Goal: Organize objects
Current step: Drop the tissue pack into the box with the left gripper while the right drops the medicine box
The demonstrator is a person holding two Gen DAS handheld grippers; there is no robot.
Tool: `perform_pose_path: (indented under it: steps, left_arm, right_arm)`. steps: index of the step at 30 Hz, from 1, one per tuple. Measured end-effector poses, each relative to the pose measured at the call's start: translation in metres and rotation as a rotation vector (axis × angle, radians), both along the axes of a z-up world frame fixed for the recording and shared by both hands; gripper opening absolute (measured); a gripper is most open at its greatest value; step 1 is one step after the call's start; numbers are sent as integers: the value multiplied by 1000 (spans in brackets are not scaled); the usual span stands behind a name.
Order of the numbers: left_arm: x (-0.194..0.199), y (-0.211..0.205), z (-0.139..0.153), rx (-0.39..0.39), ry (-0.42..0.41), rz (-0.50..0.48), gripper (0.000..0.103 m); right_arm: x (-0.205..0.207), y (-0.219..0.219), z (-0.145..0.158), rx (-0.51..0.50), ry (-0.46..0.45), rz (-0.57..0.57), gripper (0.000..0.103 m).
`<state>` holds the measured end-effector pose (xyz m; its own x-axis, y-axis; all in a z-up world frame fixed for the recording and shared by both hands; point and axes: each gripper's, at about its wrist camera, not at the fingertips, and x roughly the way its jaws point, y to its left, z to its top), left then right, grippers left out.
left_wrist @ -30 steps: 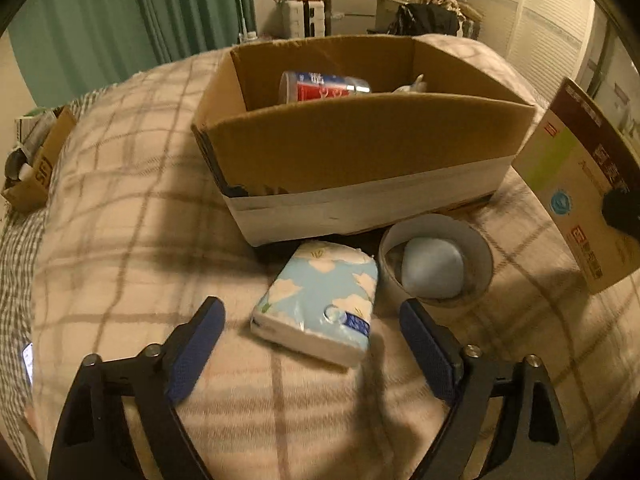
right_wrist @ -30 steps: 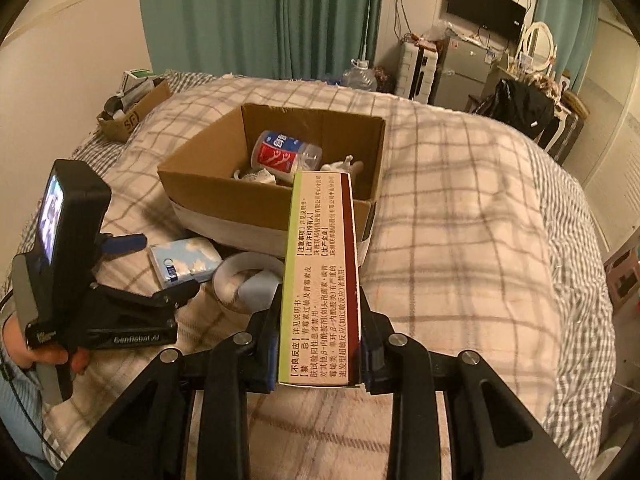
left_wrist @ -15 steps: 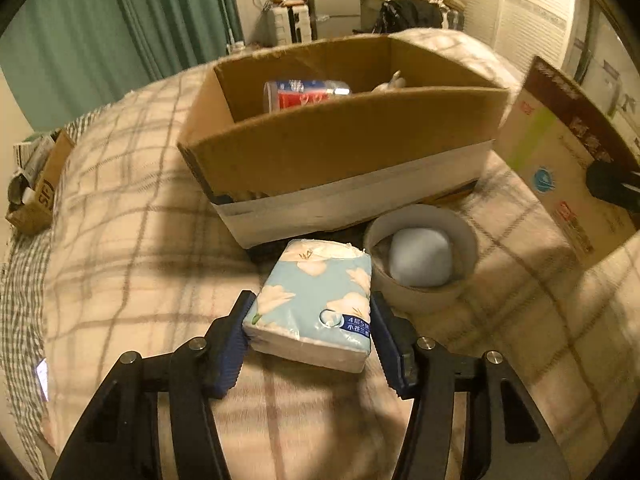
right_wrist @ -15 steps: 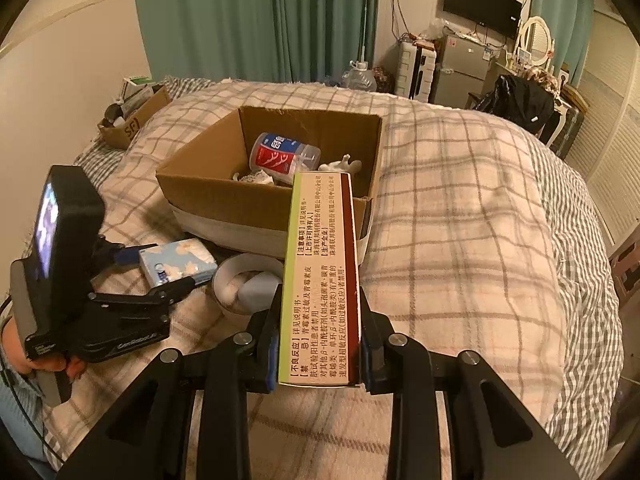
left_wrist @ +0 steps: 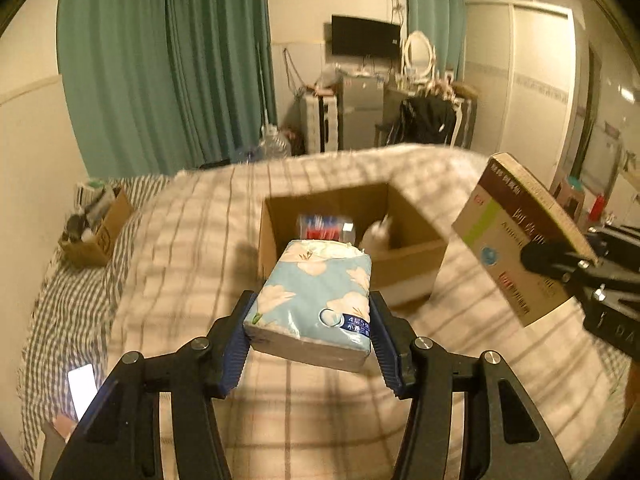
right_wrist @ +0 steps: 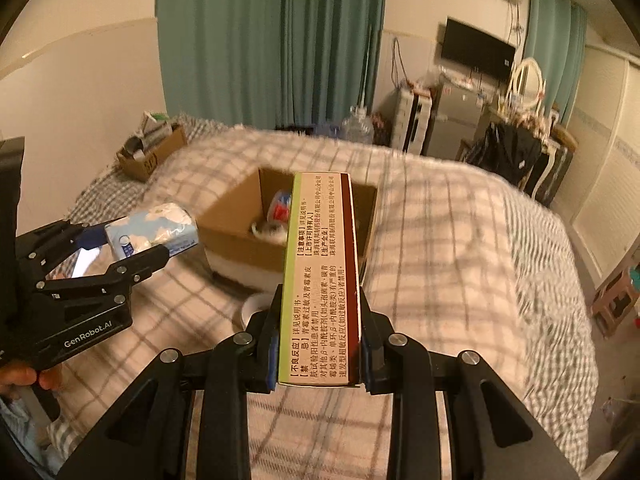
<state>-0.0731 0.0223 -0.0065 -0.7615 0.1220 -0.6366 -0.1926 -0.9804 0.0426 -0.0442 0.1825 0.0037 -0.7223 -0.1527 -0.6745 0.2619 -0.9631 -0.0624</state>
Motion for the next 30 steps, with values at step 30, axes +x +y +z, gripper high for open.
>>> perform_pose_path:
  steps: [30]
  left_arm:
    - [-179, 12, -79, -11, -176, 27, 56]
  right_arm:
    - [-221, -22, -62, -91, -164, 25, 28]
